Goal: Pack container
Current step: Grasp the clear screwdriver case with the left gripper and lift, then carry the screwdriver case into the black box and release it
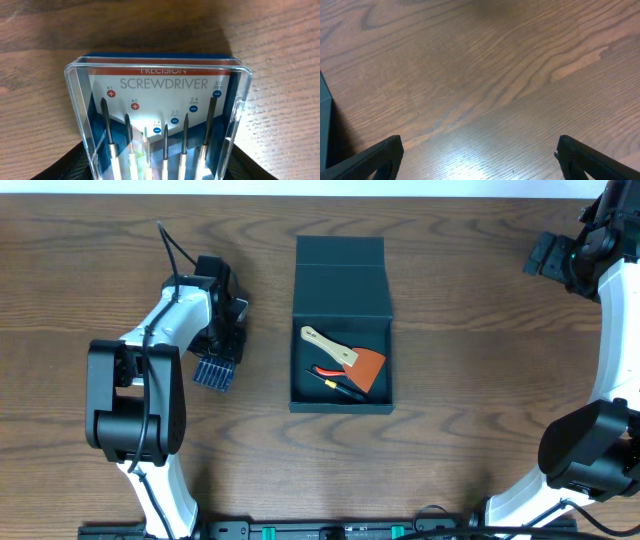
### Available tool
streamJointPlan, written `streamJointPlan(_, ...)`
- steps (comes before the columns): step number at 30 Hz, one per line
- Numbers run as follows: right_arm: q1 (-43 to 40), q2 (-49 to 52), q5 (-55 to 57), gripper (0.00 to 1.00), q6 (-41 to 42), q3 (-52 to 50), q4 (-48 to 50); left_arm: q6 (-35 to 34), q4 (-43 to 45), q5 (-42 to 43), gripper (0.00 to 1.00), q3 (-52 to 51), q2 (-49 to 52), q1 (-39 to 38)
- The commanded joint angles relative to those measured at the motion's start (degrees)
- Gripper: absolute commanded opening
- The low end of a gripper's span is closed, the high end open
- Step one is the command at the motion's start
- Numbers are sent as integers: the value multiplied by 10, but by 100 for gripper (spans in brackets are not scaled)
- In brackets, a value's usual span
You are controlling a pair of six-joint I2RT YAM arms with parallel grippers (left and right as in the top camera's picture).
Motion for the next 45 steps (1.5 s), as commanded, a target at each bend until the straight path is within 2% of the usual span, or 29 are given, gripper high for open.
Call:
streamJointPlan(1,-3,5,3,99,-1,-3,-3,-22,-1,-12,9,28,-45,-1)
streamJointPlan(6,-3,5,2,99,-1,-3,-4,-22,-11,-12,8,47,-119,-1)
streamJointPlan(12,-3,5,2,99,-1,-3,-8,-18,-56,-11,7,127,-211,-29)
streamJointPlan(19,-3,5,2,99,-1,-3,-20,104,-57,-11,6,161,-250,-142)
streamJointPlan(22,-3,5,2,99,-1,-3,-29,177,-58,-11,6,160,-239,-199)
streamJointPlan(26,-3,5,2,99,-1,-3,-37,241,-57,-11,6,160,-216,-256)
streamJointPlan(32,-3,5,2,99,-1,-3,-40,258,-53,-9,6,160,-148,-293)
streamJointPlan(38,-3,5,2,99,-1,-3,-41,257,-54,64,5,160,-71,-295)
streamJointPlan(45,-3,5,2,99,-1,-3,-40,255,-54,66,6,160,-32,-298)
